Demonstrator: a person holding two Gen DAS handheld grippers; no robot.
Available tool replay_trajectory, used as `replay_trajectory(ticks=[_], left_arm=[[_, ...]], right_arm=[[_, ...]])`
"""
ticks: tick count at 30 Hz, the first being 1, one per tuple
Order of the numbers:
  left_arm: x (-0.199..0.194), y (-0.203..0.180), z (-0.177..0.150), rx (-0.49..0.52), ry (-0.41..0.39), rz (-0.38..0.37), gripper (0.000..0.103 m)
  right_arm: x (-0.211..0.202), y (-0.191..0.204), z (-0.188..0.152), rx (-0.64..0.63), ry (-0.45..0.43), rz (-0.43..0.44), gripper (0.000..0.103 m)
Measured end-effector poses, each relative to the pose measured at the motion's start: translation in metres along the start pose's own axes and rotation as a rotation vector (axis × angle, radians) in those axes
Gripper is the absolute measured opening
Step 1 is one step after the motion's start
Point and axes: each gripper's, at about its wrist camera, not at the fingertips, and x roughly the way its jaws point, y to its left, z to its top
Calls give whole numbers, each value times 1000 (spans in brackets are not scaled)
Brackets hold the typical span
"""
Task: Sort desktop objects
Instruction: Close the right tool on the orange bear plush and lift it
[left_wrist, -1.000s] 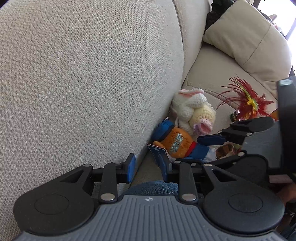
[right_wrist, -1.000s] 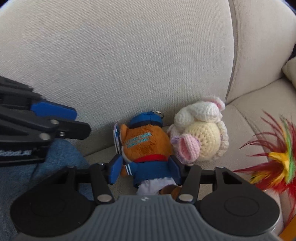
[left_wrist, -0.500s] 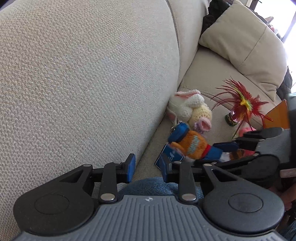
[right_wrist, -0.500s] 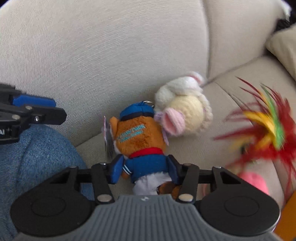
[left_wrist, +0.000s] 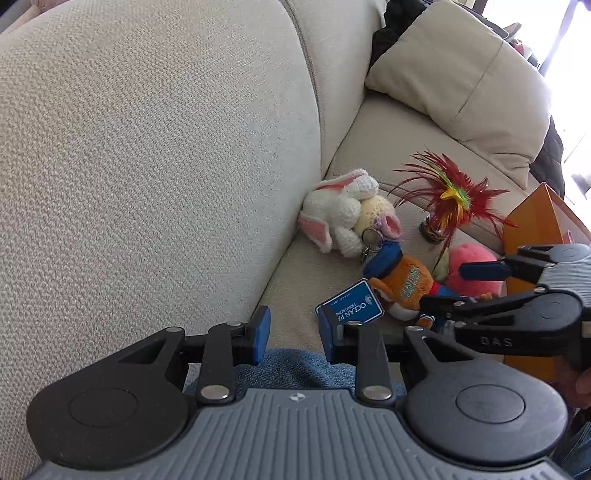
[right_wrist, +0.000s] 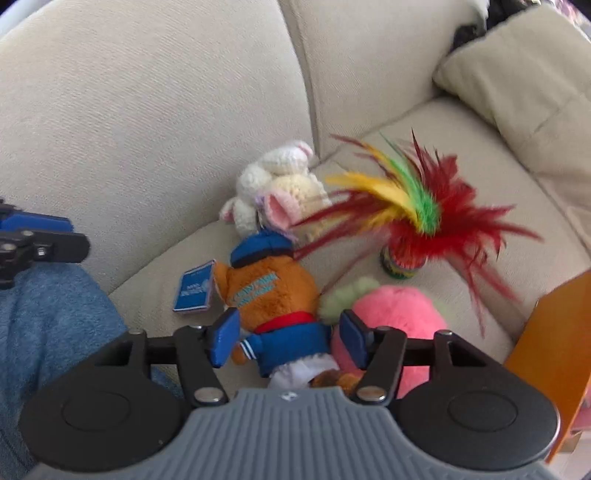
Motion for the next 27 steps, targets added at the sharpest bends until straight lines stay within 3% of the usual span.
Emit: replay_trajectory(ticks=[5, 15, 18, 20, 22, 27], left_arm=[[3, -7, 1, 7, 0, 0, 32], [15, -22, 10, 51, 10, -13, 32], [8, -15, 9, 66, 9, -26, 32], [11, -24, 14, 92, 1, -22, 32], [16, -31, 24, 117, -7, -21, 32], [19, -42, 44, 157, -22, -50, 32]], right_arm=[[-7, 8, -2, -148, -32, 5, 62], [35, 47, -20, -431, 33, -208, 53], [37, 41, -17, -406, 24, -209, 47], [27, 32, -13, -351, 17, -155, 39], [9, 22, -10, -294, 1, -100, 20], [-36, -11, -13, -149, -14, 15, 16]])
